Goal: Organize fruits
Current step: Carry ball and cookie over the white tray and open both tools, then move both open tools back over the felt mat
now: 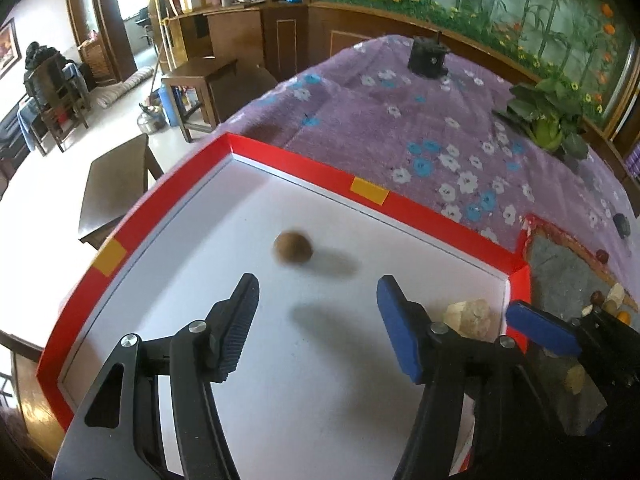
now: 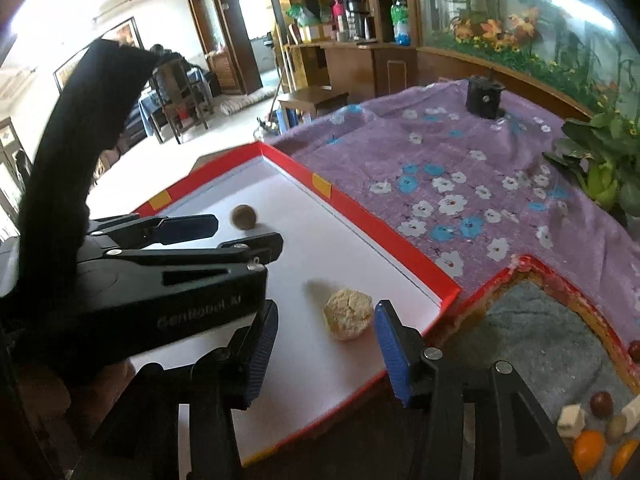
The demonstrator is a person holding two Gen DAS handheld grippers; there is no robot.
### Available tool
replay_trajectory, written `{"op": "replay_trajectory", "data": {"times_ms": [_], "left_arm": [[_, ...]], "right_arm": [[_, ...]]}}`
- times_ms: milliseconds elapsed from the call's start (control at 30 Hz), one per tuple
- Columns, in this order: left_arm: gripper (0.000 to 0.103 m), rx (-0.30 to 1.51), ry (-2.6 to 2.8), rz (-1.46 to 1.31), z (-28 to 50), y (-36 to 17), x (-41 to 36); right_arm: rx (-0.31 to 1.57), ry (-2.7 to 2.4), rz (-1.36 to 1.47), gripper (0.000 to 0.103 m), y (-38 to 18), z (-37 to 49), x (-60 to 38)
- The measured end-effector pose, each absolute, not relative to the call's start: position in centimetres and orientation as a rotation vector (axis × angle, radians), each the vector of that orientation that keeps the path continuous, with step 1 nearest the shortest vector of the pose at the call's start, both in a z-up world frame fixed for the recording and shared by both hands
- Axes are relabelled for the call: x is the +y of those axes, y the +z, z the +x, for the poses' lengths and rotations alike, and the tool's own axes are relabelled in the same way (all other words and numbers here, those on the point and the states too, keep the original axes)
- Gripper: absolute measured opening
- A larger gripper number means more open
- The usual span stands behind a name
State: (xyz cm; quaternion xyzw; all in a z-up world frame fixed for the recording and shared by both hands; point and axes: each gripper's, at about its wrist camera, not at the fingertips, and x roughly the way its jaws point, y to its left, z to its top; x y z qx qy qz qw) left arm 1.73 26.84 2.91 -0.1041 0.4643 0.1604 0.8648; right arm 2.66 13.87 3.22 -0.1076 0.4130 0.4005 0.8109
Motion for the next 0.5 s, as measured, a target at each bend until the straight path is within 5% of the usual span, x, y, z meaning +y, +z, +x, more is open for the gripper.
{"op": "replay_trajectory", "data": {"times_ms": [233, 300, 500], "left_arm": [[0.062, 0.935, 0.315, -0.173, -0.3, 4.2, 24.7], [0.062, 0.92, 0.294, -0.164, -1.0, 4.7, 23.7], [0.062, 0.888, 0.231, -0.119, -2.3, 5.8, 20.1]], "right_arm": [[0.79, 0.805, -0.213, 0.056, 5.4, 0.4, 10.1], [0.781, 0.789, -0.2, 0.068, 5.8, -0.3, 8.8], [0.778, 0.741, -0.205, 0.068, 6.1, -2.2, 4.9]]}}
